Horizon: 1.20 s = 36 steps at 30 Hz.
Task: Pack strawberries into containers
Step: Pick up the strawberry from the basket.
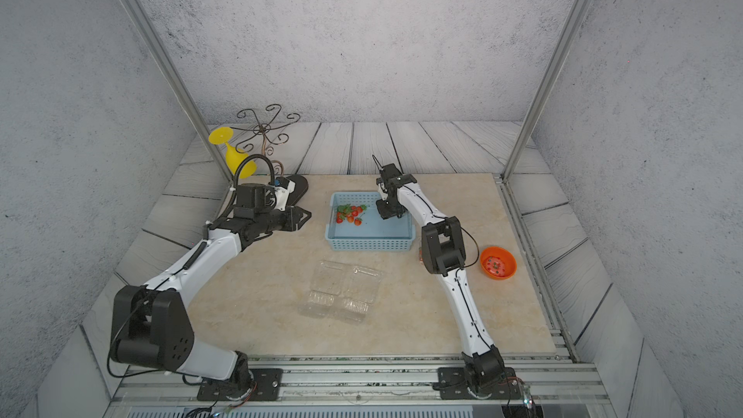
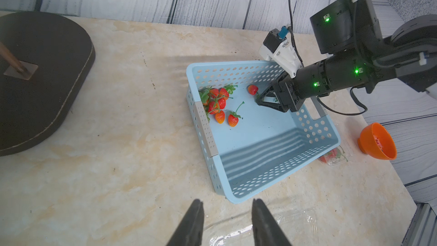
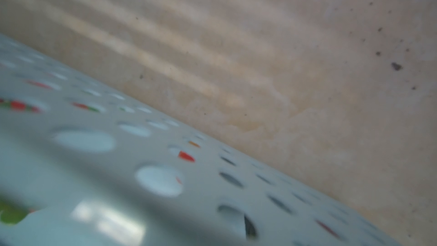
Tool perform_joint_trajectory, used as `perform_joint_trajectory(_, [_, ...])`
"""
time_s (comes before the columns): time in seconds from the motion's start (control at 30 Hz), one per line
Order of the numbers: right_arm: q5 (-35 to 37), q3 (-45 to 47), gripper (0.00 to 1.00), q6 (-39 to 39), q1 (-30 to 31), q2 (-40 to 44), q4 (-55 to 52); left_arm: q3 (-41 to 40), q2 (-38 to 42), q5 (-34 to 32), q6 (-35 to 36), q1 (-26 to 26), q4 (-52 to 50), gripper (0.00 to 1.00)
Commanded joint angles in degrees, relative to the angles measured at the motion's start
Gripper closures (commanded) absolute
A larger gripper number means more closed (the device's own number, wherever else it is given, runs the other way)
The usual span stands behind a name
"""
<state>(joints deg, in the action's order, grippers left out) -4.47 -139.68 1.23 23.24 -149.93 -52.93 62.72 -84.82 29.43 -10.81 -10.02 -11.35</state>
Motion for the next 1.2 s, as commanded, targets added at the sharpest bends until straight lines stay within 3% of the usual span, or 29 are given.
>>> perform_joint_trajectory(0.0, [-1.10,-1.85,0.59,-0.03,0.31,-2.71,0.98,-0.11,-0.61,0.63,0.09,0.44,0.19,0.62])
perform_joint_trajectory(0.53, [-3.44,-0.53,0.89,0.89,0.40,-0.54,0.66,-0.04,-0.50,0.86,-0.13,0.46,0.45,0.62])
perform_joint_trajectory(0.83, [-5.27,10.21,0.95,1.39,0.52,12.36,4.43,-0.18,0.53,0.74,-0.32,0.53,0.59,0.62])
perform_joint_trajectory(1.17, [-10.51,35.72,0.95,4.97,3.34,35.58,10.65,-0.40,1.19,1.01,-0.99,0.68,0.93,0.62])
